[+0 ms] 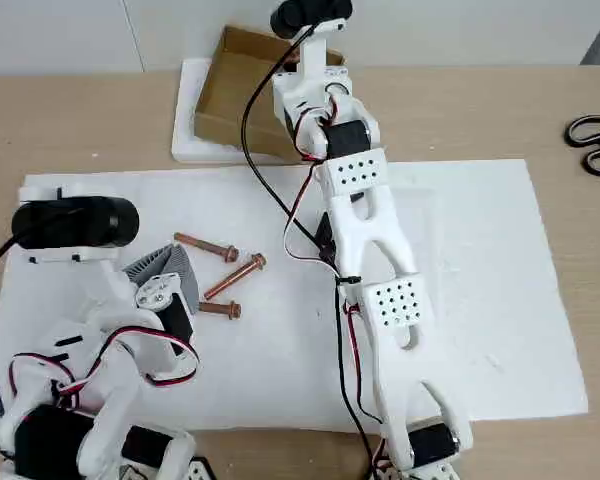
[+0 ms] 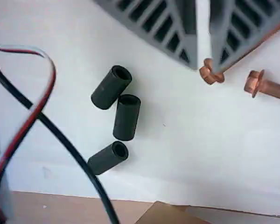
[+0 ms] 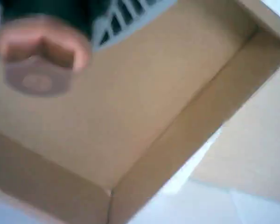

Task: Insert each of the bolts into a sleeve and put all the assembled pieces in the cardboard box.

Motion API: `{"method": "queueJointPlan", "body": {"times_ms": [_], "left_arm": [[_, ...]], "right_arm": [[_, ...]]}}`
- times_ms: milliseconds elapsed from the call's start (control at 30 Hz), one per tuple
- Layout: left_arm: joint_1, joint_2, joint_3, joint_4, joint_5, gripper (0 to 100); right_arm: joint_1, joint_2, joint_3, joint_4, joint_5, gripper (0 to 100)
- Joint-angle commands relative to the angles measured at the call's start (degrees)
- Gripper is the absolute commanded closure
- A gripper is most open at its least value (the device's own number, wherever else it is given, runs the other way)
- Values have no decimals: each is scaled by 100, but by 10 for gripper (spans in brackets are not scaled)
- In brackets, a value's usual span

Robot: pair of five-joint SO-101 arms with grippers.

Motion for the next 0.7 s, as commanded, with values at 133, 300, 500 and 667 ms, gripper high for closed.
{"method": "queueJointPlan", "body": {"times_ms": [133,300,500,667], "left_arm": [[-35,-53,-22,9,44,994],[-35,-53,-22,9,44,994],[-35,-53,-22,9,44,994],[-35,-53,-22,0,44,994]], "right_arm": [[75,75,211,-892,62,976],[66,75,387,-875,62,810],[75,48,378,-866,62,775],[75,-13,273,-646,62,775]]}}
